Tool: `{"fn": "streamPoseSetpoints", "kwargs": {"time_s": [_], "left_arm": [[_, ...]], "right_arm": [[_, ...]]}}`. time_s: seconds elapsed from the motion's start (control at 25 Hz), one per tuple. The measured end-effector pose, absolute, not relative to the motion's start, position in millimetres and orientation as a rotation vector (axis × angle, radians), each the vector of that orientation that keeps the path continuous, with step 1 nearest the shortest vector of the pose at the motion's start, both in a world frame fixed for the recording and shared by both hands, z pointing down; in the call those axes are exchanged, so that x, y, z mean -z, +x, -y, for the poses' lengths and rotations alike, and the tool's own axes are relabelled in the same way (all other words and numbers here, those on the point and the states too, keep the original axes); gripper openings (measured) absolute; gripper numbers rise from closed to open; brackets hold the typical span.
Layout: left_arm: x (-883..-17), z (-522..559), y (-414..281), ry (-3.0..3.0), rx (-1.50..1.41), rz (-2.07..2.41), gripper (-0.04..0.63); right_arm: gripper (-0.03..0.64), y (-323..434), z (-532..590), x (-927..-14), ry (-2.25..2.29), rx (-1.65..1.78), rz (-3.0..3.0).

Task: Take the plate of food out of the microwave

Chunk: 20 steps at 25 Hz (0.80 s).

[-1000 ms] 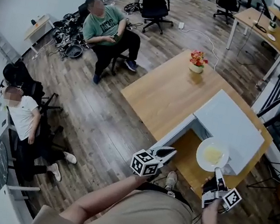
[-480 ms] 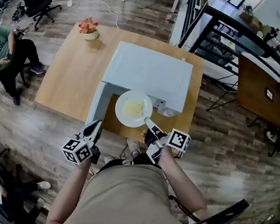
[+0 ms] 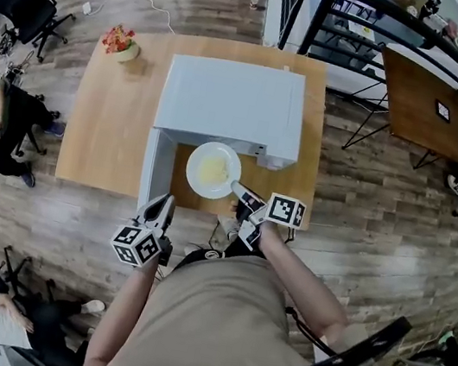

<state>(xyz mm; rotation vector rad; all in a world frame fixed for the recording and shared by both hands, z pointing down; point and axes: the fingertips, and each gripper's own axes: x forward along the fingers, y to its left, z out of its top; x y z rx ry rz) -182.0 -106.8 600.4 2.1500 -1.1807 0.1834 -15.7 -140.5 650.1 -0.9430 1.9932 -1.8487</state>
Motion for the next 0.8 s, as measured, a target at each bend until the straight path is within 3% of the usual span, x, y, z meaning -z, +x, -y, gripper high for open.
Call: {"fn": "streamPoseSetpoints", "kwargs": {"time_s": [0.8], "left_arm": [[-623.0,109.8,-189.6,2.076,-0.219,1.306,0.003]], "right_arm": [[0.012,-7.0,141.0,-800.6,-1.074,2.129,-1.930]]}}
